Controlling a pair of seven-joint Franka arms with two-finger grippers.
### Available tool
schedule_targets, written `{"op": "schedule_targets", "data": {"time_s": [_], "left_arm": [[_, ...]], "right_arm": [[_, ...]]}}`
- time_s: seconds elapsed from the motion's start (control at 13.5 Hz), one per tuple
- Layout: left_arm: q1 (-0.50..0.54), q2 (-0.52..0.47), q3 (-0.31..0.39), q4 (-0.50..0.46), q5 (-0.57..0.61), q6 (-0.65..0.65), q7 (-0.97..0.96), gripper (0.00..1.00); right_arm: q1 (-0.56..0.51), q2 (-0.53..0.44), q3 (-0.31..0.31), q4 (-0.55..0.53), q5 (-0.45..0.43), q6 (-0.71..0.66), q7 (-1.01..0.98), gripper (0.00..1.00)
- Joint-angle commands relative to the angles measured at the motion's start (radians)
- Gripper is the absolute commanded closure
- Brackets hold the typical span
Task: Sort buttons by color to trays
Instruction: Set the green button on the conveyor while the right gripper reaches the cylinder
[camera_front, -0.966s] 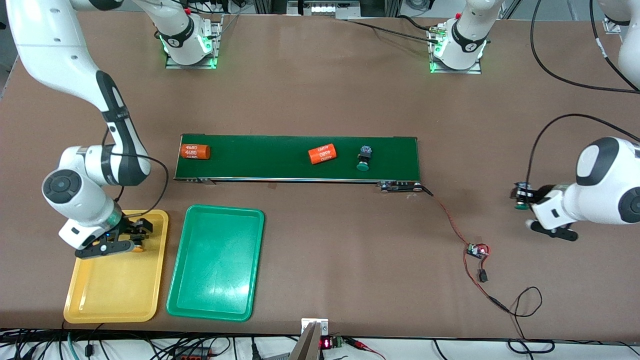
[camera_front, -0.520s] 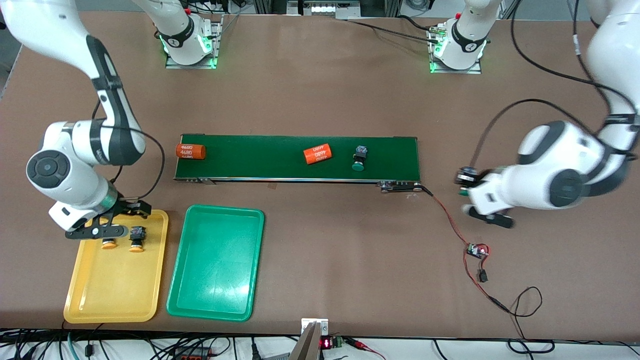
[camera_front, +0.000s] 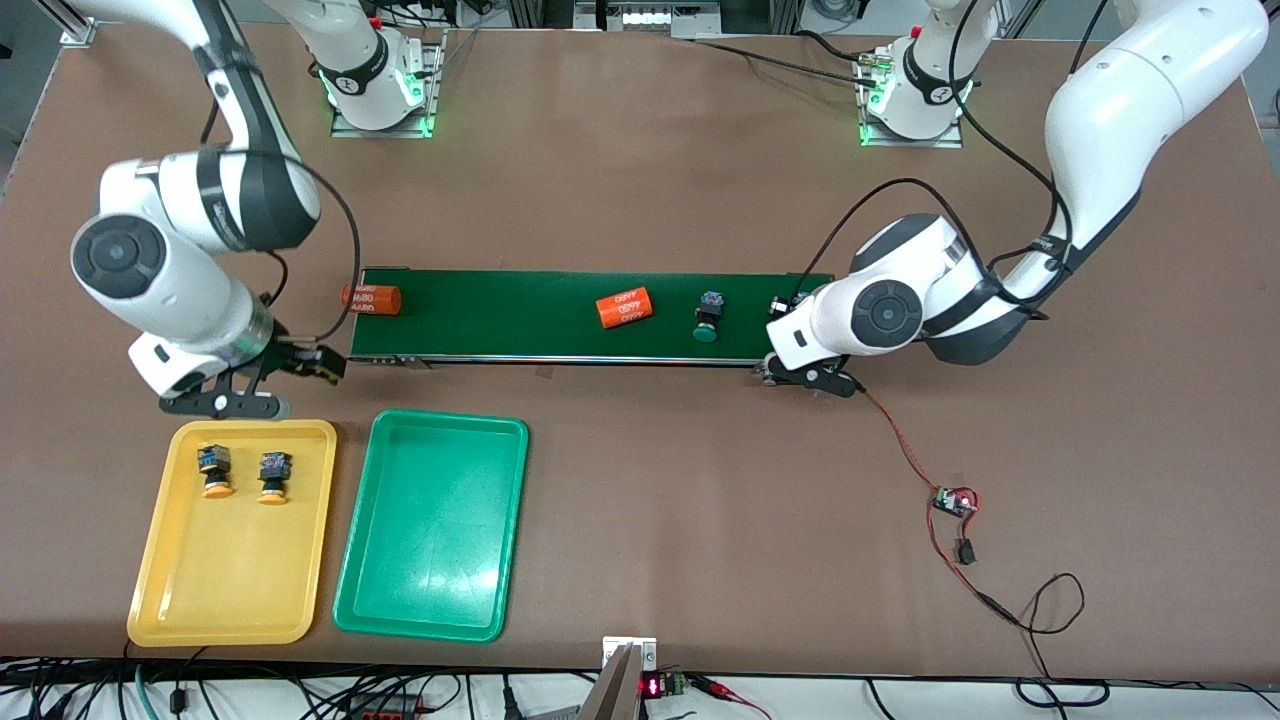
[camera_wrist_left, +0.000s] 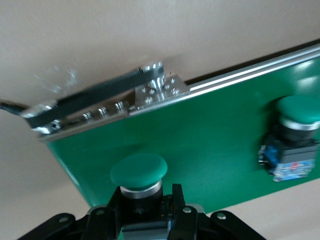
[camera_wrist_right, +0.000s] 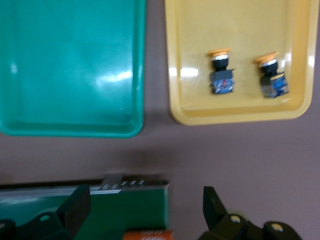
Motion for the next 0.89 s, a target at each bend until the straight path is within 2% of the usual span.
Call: {"op": "schedule_targets", "data": {"time_s": [0.0, 0.07, 0.3, 0.52, 0.67, 0.82], "left_arm": [[0.030, -0.012, 0.002, -0.031, 0.008, 0.019, -0.025, 0.56], [0.032, -0.012, 0.004, -0.030, 0.008, 0.016, -0.057, 0.01], [0.036, -0.039, -0.034, 0.027, 0.003, -0.002, -0.132, 0.00], [0.040, -0.041, -0.119, 0.218, -0.001, -0.210, -0.179, 0.00], [0.041, -0.042, -0.131, 0.359, 0.002, -0.339, -0.168, 0.00], [0.052, -0.041, -0.128, 0.476, 0.005, -0.413, -0.165, 0.00]], "right_arm": [[-0.015, -0.108, 0.044, -0.039, 0.043, -0.094, 0.020, 0.00], [-0.016, -0.121, 0.054, -0.041, 0.043, -0.112, 0.020, 0.00], [-0.022, -0.116, 0.054, -0.046, 0.042, -0.126, 0.019, 0.00], [-0.022, -0.116, 0.054, -0.047, 0.042, -0.130, 0.019, 0.00], [-0.021, -0.116, 0.054, -0.050, 0.042, -0.120, 0.019, 0.00], [-0.019, -0.118, 0.055, -0.056, 0.042, -0.119, 0.020, 0.00]]}}
